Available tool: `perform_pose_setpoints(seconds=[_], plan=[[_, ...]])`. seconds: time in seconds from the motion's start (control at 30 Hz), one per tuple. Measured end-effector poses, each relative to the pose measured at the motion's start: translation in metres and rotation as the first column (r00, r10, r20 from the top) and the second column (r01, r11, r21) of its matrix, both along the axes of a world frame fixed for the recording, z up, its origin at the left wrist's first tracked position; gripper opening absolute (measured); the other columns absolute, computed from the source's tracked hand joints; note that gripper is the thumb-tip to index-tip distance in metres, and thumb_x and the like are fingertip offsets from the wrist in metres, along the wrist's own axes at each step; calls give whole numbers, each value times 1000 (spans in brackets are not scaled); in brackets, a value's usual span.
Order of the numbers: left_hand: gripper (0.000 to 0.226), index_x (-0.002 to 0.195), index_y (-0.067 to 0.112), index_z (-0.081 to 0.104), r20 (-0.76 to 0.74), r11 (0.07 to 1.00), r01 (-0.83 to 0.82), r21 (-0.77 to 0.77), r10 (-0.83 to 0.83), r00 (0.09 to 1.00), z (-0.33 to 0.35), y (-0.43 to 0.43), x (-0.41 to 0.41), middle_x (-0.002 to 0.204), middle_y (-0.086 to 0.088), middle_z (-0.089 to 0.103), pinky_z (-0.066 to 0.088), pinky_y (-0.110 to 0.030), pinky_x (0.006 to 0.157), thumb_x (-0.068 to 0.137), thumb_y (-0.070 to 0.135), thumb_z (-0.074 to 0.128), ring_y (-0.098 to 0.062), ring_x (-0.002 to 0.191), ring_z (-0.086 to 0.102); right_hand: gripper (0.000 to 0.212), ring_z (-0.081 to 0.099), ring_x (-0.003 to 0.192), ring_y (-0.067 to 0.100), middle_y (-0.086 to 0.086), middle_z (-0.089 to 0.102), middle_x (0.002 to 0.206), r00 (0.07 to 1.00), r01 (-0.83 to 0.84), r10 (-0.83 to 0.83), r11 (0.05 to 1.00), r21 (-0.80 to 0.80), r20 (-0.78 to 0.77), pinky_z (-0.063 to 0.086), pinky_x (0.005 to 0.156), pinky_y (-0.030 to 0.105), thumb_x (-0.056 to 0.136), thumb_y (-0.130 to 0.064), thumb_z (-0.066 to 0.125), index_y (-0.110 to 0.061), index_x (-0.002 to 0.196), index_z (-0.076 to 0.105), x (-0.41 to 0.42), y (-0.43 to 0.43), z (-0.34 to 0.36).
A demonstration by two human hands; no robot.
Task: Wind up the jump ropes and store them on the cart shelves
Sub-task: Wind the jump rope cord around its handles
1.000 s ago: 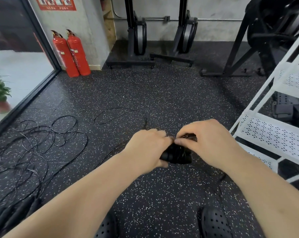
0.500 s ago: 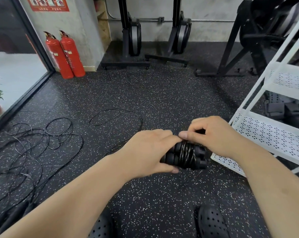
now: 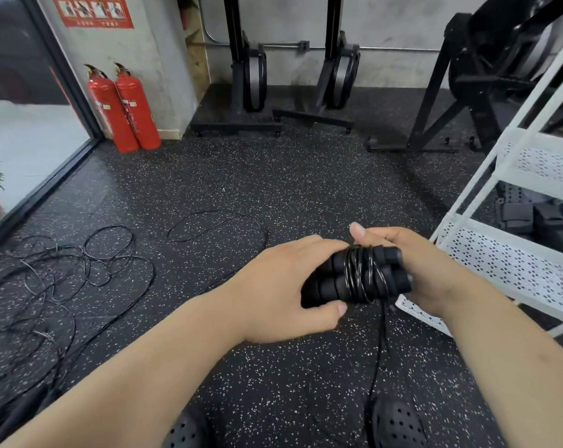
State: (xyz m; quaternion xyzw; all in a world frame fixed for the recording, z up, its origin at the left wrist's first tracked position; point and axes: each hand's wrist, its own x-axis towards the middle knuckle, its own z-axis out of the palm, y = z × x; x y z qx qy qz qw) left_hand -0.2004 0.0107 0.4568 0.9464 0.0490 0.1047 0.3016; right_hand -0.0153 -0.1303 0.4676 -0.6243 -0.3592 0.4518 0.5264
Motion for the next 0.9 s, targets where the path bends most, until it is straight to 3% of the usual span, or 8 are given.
perform_pose_setpoints(seconds=[0.07, 0.17, 0.27, 0.33, 0.5, 0.63, 0.8, 0.9], plan=[[57, 141, 44, 45, -14, 998, -35, -54, 34, 999, 0, 3, -2, 112, 20, 57, 51, -34, 90, 91, 42, 73, -4, 102, 59, 38, 60, 66, 13, 5, 61, 69, 998, 55, -55, 998, -26, 13, 49, 75, 29, 107, -34, 55, -7, 82, 64, -4, 5, -7], [59, 140, 50, 33, -39, 980, -146, -135, 142, 989, -2, 10, -3, 110, 16, 66, 56, -35, 79, 95, 46, 71, -6, 88, 65, 36, 44, 63, 18, 6, 55, 67, 970, 236, -231, 968, -81, 73, 38, 60, 29, 109, -5, 48, -18, 79, 64, -13, 16, -27], [54, 139, 48, 34, -29, 952, -269, -148, 267, 963, -7, 20, -4, 103, 18, 68, 50, -29, 70, 97, 50, 69, -1, 82, 64, 38, 36, 51, 10, -2, 48, 62, 952, 287, -273, 953, -94, 142, 31, 51, 25, 113, -24, 47, -23, 78, 63, -27, 24, -41], [53, 140, 46, 36, -25, 930, -342, -135, 342, 940, -12, 28, -4, 106, 21, 68, 49, -28, 73, 98, 50, 69, 2, 86, 64, 37, 41, 50, 8, -10, 51, 59, 912, 237, -185, 966, -102, 367, 33, 52, 27, 113, -37, 44, -26, 88, 70, -35, 27, -49], [60, 144, 36, 38, -31, 828, -558, 45, 560, 828, -20, 57, -7, 115, 11, 62, 53, -41, 86, 96, 57, 69, -15, 97, 62, 27, 64, 67, 14, -7, 67, 75, 598, 153, 134, 949, -276, 790, 50, 62, 35, 111, -46, 44, -30, 103, 63, -56, 21, -49], [64, 143, 31, 48, -53, 790, -584, 190, 602, 797, -28, 70, -9, 118, 7, 62, 53, -41, 89, 92, 59, 74, -21, 104, 63, 26, 64, 73, 17, -10, 65, 84, 154, 225, 166, 954, -198, 974, 55, 66, 40, 114, -44, 34, -31, 111, 57, -76, 17, -40], [64, 138, 35, 55, -57, 812, -496, 308, 536, 842, -33, 67, -7, 112, 7, 63, 54, -42, 91, 85, 61, 80, -23, 106, 62, 17, 51, 55, 11, -12, 56, 72, 4, 136, 35, 990, -35, 999, 41, 46, 32, 109, -43, 47, -31, 102, 56, -73, 18, -30], [58, 130, 40, 58, -98, 855, -399, 331, 452, 887, -33, 62, -5, 106, 10, 60, 55, -41, 90, 82, 61, 82, -20, 105, 62, 15, 55, 57, 12, -13, 60, 71, -2, 93, -45, 995, 45, 999, 42, 46, 32, 104, -46, 55, -33, 108, 61, -63, 17, -25]])
